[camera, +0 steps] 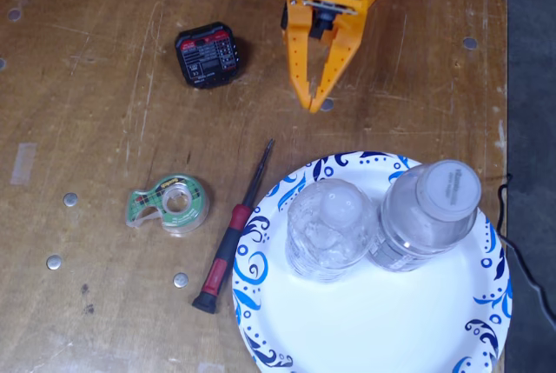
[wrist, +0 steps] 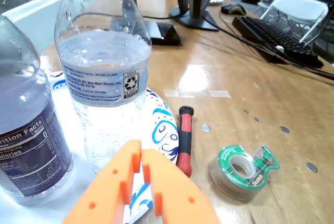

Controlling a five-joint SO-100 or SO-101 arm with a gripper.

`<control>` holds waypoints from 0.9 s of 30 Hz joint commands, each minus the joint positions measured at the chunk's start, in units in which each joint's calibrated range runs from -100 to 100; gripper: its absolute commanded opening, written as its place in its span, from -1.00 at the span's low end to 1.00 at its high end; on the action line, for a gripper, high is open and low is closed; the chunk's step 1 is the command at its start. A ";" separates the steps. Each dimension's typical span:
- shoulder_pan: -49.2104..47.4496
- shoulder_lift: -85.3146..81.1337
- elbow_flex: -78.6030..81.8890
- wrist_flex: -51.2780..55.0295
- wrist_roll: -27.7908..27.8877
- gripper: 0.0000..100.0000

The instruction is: Move the bottles to the plate

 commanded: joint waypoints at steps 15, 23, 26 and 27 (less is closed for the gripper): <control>-1.14 -0.50 1.08 1.37 0.01 -0.98; -1.14 -0.50 1.08 1.80 0.27 -0.98; -1.78 -0.50 1.08 2.15 0.38 -0.98; -1.89 -0.50 1.08 2.24 0.38 -0.98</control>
